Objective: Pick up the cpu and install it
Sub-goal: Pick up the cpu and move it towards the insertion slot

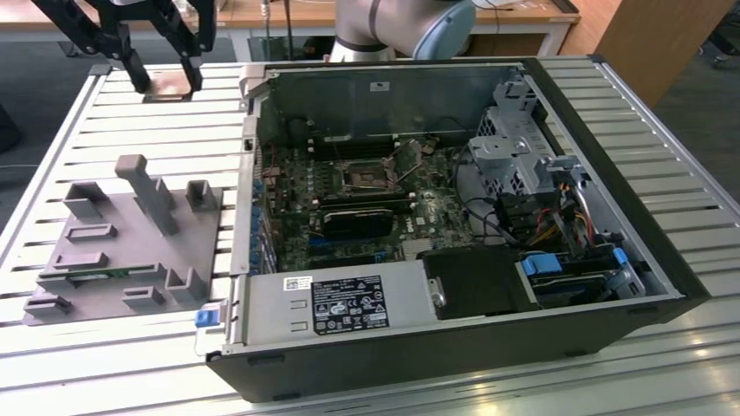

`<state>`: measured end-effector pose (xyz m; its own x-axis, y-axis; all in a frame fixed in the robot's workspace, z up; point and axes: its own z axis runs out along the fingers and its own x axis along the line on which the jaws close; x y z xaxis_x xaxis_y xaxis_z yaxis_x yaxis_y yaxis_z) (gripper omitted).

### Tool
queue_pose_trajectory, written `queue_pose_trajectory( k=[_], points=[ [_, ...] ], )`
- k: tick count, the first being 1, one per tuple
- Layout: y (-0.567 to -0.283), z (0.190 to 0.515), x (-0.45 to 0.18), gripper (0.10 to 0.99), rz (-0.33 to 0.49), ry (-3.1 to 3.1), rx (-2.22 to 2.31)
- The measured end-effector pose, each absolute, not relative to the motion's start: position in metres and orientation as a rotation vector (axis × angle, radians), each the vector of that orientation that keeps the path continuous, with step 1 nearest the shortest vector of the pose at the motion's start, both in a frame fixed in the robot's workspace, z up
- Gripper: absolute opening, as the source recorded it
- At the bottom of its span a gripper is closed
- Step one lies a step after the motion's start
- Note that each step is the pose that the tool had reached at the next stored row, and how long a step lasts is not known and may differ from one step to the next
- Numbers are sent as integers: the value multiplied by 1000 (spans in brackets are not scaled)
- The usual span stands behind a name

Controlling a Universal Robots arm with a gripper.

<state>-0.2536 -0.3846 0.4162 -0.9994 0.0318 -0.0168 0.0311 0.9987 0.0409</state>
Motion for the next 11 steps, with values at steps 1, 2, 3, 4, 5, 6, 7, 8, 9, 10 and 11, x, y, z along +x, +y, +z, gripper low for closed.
queue_pose_trajectory(
  k=[1,2,3,4,5,6,7,8,9,10,11],
  points=[
    [-385,416,-251,541,63,3123,49],
    [-385,416,-249,541,63,3123,49],
    [-385,416,-247,541,63,3123,49],
    [-385,416,-245,541,63,3123,49],
    [-385,416,-243,541,64,3123,49],
    [-385,416,-241,541,63,3123,49],
    [-385,416,-240,541,63,3123,49],
    [-385,416,-238,541,63,3123,49],
    [-385,416,-236,541,63,3123,49],
    [-385,416,-234,541,63,3123,49],
    [-385,416,-232,541,63,3123,49]
  ],
)
